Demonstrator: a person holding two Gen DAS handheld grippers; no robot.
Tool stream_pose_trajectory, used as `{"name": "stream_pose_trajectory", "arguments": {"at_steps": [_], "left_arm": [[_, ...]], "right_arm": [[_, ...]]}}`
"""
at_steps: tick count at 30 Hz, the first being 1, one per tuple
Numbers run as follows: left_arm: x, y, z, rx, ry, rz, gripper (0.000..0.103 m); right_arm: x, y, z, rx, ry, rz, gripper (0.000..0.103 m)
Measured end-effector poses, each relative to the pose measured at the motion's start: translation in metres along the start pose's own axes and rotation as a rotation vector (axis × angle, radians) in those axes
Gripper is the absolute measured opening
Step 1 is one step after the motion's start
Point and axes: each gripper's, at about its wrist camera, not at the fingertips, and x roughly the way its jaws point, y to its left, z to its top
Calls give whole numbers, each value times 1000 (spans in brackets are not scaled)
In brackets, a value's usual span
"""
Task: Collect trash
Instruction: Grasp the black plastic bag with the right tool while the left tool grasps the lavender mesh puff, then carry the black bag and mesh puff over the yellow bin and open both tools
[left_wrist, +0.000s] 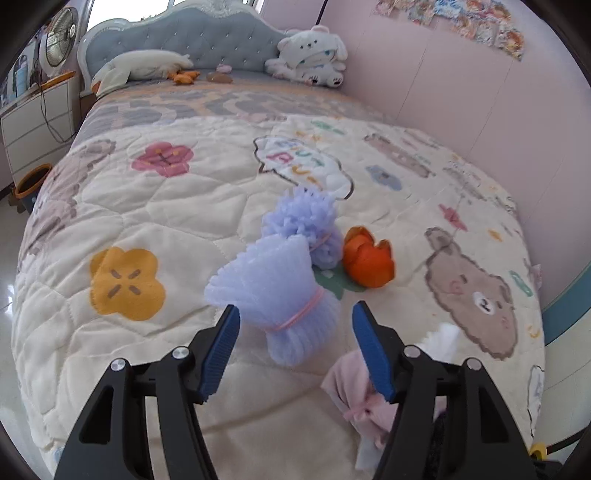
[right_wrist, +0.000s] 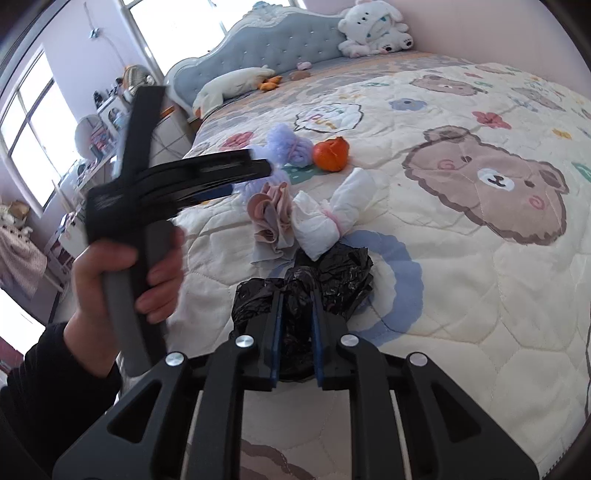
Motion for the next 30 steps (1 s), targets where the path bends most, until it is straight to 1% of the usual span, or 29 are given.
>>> {"name": "stream_pose_trajectory", "arguments": {"at_steps": [2,3,4,5,7,10,12,16,17,21,24,26,29,30], "left_arm": [[10,2,2,-19,12,6,59],[13,3,2,-26,10,11,56],[15,4,1,-30,8,7,55],[17,5,0,-31,7,7,52],[19,4,-4,-21,1,5,48],[19,1,-6,-5,-14,6,41],[18,1,-6,-3,-21,-2,33],[11,6,-6,-21,-36,-17,29],[9,7,-7,-23,-37,-20,26],[1,8,-10,-19,-46,-48,23],[-5,8,-13,-19,-55,-57,23],[-12,11,-15,-30,-59,-64,23],[-26,17,-17,-38,-74,-76,23],[-31,18,-17,-37,-82,-76,23]], "right_arm": [[-2,1,-1,-7,-6,8,19],[-2,3,-2,-17,-10,5,20],[-3,4,-3,-25,-13,3,24],[-2,4,-4,-26,-9,8,34],[0,6,-7,-29,16,18,48],[3,13,-13,-60,29,-8,48],[8,18,-15,-83,35,-33,48],[15,27,-18,-112,57,-61,46],[15,29,-20,-122,68,-65,45],[12,32,-26,-143,104,-72,44],[17,35,-29,-153,122,-79,36],[21,34,-28,-144,126,-87,27],[20,30,-20,-129,125,-63,19],[19,30,-18,-130,121,-57,18]]}}
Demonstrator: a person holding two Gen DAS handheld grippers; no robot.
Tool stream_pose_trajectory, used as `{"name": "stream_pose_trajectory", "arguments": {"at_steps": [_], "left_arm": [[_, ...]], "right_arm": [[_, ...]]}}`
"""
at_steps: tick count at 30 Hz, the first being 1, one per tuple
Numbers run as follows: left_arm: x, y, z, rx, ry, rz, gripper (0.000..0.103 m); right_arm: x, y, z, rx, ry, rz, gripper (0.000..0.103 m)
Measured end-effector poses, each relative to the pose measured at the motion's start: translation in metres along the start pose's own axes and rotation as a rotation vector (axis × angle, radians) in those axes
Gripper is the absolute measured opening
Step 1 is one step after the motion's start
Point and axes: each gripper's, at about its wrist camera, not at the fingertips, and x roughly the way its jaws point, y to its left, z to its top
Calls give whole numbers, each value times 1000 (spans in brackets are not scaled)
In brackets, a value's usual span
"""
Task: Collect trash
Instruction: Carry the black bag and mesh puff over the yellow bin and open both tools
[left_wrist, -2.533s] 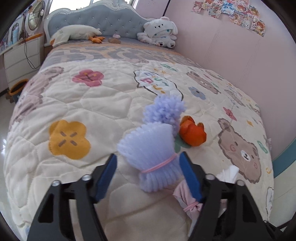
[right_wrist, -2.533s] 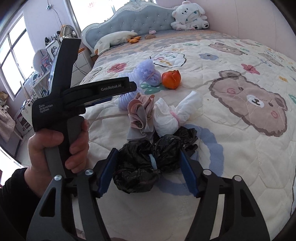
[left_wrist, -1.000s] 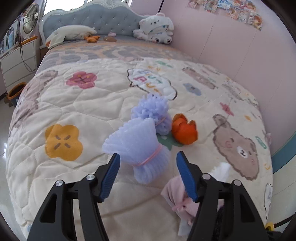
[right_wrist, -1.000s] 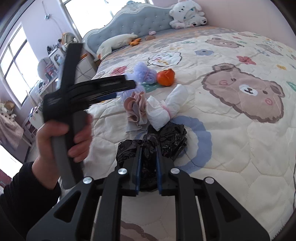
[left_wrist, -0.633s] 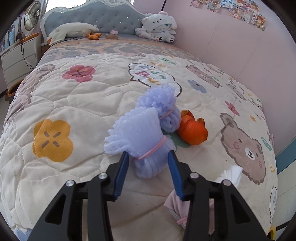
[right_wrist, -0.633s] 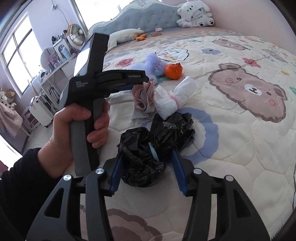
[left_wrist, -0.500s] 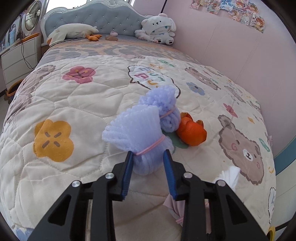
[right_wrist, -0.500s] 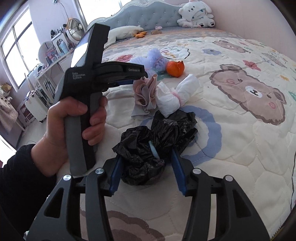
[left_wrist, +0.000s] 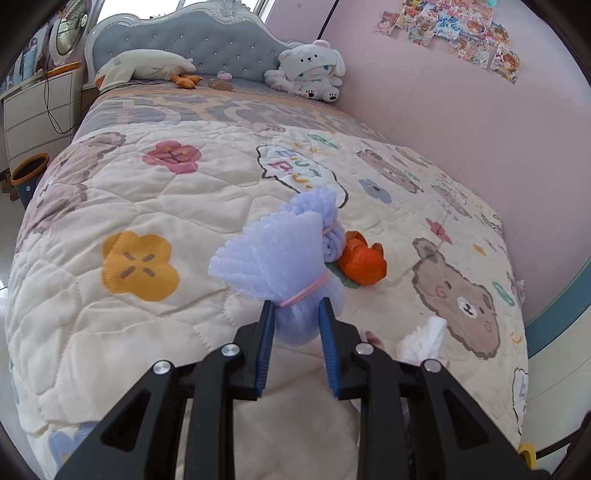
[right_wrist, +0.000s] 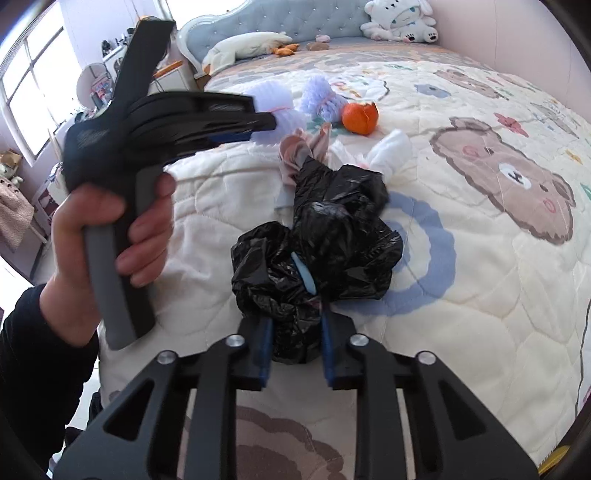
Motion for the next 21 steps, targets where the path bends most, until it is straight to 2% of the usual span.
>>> {"name": "stream_pose_trajectory", "arguments": {"at_steps": [3,9,21], "left_arm": [[-18,6,0,-12,-22,-7,23],[-58,16,-1,-28,-66,-7,23],[-157,10,-15,-8,-188,1,23]], "right_arm": [[-10,-4,3,21,-22,30,17],[-51,-18,3,53,-111,-11,17],[-164,-41,-6,72,-301,-49,18]]}}
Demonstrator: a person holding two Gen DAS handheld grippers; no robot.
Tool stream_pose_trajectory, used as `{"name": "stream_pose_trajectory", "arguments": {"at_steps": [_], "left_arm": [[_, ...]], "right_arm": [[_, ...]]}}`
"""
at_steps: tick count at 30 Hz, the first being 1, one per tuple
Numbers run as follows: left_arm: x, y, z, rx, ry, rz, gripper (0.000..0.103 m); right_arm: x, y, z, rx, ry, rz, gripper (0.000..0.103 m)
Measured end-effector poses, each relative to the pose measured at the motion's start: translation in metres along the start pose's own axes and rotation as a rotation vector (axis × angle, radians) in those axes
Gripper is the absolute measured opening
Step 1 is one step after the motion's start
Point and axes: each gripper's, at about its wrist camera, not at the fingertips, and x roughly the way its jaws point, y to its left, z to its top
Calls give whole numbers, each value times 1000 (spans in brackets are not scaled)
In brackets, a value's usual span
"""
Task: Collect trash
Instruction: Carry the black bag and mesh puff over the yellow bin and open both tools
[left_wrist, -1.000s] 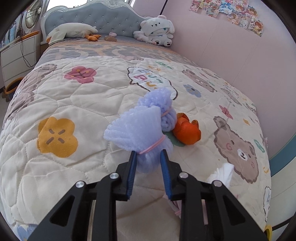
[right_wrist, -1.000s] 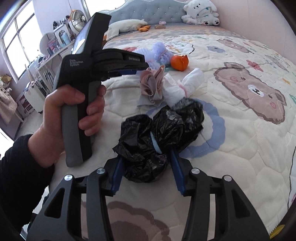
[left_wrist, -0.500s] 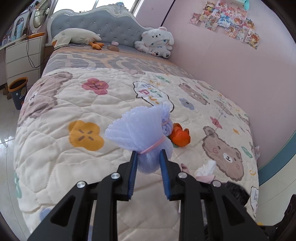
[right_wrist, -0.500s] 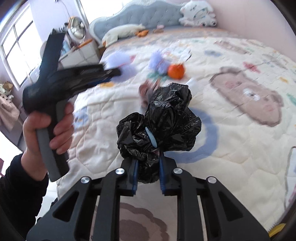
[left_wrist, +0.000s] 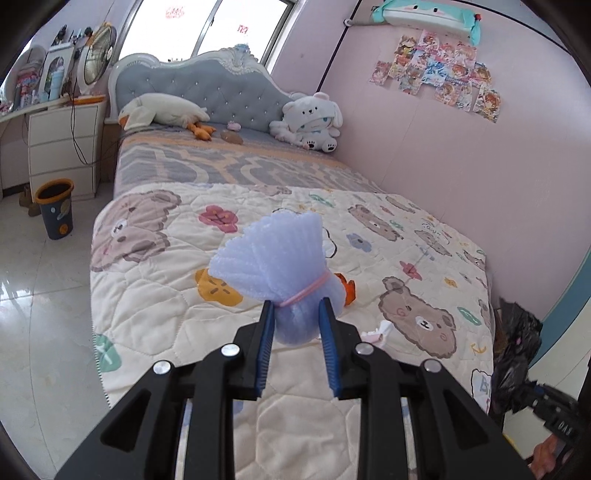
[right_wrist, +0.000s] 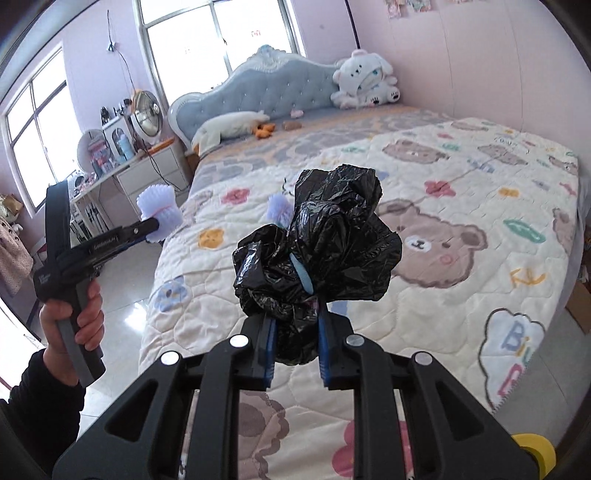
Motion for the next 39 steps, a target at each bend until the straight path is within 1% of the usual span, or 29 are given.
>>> {"name": "stream_pose_trajectory", "arguments": {"at_steps": [5,9,16,28,31,39], "left_arm": [[-34,-9,-3,5,-36,-18,23],[-55,-22,-6,25,-60,-39,23],[-79,-54,-21,72,-64,-90,23],[-91,-139,-69,187,-2,-225,24],[-89,-160,-82,210,29,-261,24],[-81,-217,-123,308,113,-339,24]], "right_arm": [[-38,-7,4,-8,-57,-14,18],[-64,-11,1,-6,-82,-5,18],[-105,-21,-11,-7,-119,-35,18],[-164,-47,-47,34,-144,-93,18],[-180,-58,-59,53,-147,-115,18],[-213,-85,-90,96,-128,-173,18]]}}
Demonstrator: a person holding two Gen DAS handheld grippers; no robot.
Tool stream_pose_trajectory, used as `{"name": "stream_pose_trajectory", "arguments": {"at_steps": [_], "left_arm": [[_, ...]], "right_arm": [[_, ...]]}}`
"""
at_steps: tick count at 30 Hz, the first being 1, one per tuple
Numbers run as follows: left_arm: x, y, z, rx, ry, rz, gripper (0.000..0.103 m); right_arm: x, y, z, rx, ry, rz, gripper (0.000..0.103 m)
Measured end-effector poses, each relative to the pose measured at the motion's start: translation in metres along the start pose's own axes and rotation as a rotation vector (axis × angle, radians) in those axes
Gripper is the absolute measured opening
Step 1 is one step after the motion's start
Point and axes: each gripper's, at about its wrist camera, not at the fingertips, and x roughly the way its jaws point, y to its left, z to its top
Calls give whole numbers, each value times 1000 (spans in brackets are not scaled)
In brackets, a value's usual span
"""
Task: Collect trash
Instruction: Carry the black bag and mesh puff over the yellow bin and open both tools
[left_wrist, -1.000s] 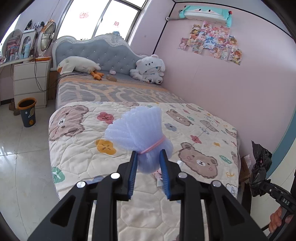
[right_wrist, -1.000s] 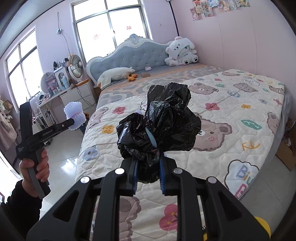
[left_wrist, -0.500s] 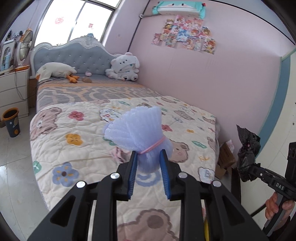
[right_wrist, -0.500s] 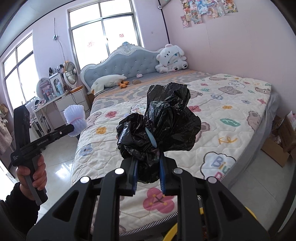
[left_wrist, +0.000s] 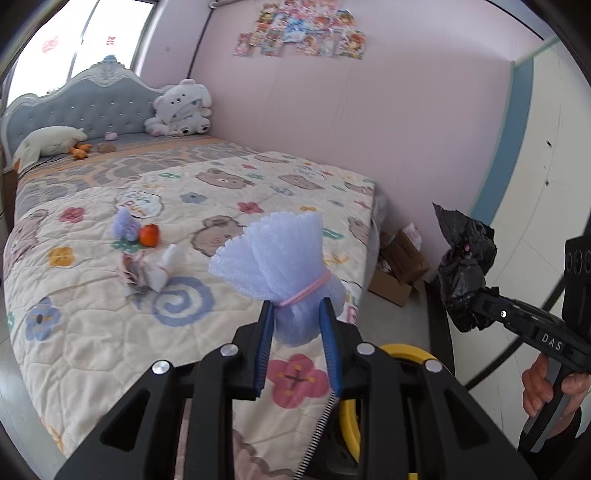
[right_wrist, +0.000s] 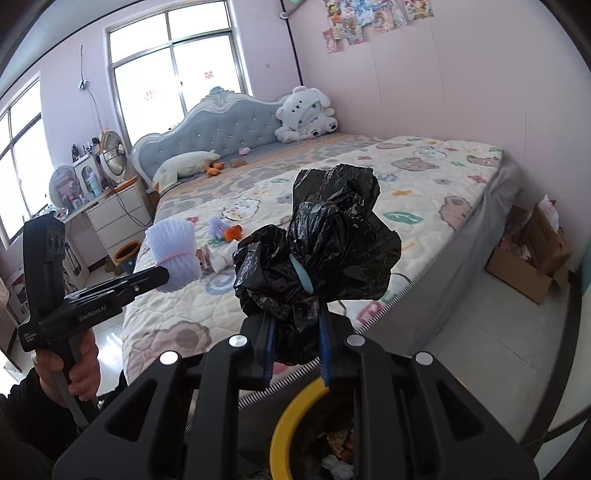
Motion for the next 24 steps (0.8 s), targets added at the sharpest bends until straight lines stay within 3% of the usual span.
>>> {"name": "stream_pose_trajectory", "arguments": {"at_steps": [13,24], "left_arm": [[31,-73,-32,117,98,-78,24],[63,-104,-65,157,221,-102,25]], "right_arm": [[-41,-58,-57,79,52,-70,18],[-30,-87,-88,139,163,-93,19]]}}
